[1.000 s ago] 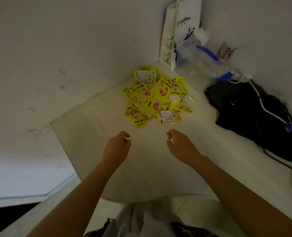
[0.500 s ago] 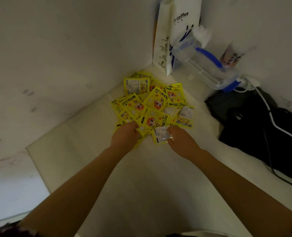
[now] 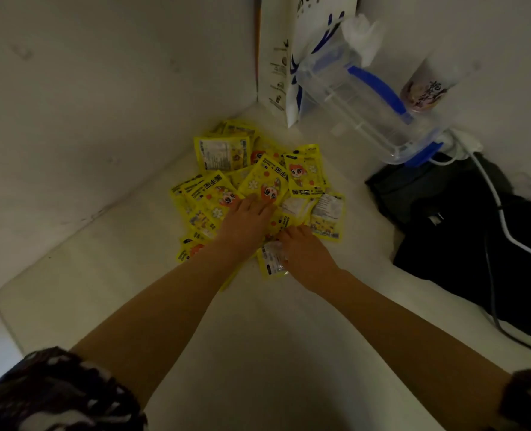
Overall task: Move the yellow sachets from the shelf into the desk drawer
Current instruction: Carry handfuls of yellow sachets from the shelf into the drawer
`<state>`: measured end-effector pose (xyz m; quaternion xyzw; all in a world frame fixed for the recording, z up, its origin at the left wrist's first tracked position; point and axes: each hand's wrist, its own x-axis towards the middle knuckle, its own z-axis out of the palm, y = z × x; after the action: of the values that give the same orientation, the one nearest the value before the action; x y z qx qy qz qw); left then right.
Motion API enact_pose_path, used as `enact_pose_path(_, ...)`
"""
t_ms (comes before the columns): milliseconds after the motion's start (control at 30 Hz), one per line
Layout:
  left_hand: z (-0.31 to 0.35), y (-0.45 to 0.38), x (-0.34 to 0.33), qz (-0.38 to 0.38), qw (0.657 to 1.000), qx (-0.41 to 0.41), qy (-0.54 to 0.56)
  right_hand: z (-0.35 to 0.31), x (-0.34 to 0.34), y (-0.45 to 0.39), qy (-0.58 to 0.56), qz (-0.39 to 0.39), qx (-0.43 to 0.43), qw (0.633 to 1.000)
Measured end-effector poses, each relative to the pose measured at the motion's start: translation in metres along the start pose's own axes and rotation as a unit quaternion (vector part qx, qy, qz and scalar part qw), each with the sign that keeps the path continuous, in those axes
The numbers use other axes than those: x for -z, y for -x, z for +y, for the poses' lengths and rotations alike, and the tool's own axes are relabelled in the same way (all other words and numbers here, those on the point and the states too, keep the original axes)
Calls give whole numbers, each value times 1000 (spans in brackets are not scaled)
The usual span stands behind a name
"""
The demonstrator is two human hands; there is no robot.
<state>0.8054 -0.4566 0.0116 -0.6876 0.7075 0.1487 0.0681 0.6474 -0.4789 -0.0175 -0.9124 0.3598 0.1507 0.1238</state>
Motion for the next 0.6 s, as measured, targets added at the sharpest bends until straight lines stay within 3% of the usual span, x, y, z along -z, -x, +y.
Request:
enact_pose_path(200, 5, -3, -2, 37, 999, -6, -7, 4, -13, -5, 34, -6, 4, 999)
enact_pose_path(467, 8, 3, -3, 16, 1000, 22, -9, -1, -2, 11, 22, 59, -25, 998)
enact_pose_path(600, 9, 9, 1, -13, 997, 73, 34, -2, -5, 17, 10, 88, 5, 996)
